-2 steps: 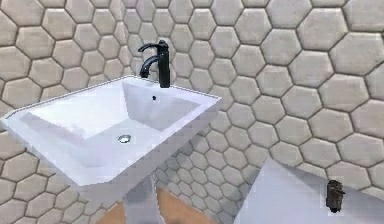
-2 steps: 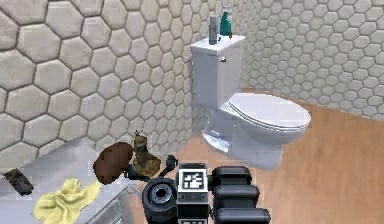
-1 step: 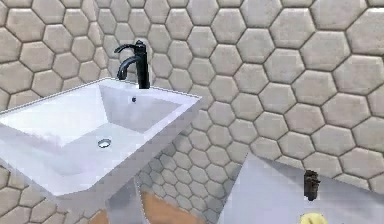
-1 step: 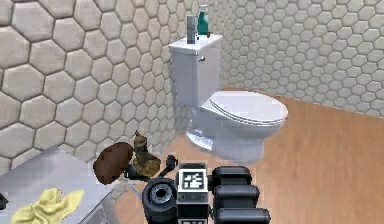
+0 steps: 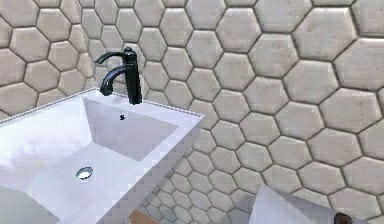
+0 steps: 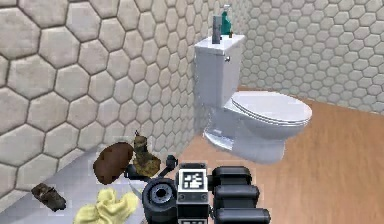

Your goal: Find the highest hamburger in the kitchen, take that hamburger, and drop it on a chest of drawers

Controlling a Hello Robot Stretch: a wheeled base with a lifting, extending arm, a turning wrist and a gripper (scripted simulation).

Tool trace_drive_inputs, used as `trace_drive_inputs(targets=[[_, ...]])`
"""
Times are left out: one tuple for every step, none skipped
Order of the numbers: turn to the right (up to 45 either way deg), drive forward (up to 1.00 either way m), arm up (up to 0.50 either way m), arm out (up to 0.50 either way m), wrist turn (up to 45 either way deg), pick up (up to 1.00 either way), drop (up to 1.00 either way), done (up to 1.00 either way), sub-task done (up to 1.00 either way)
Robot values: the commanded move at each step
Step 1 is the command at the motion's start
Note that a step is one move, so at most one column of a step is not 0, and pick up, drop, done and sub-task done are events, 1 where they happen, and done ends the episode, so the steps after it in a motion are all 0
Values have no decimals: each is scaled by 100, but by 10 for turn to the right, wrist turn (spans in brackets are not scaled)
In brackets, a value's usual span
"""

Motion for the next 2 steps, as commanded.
trace_drive_inputs(targets=[[-30, 0, 0, 0, 0, 0, 0, 0, 0], [0, 0, 6, 0, 0, 0, 0, 0, 0]])
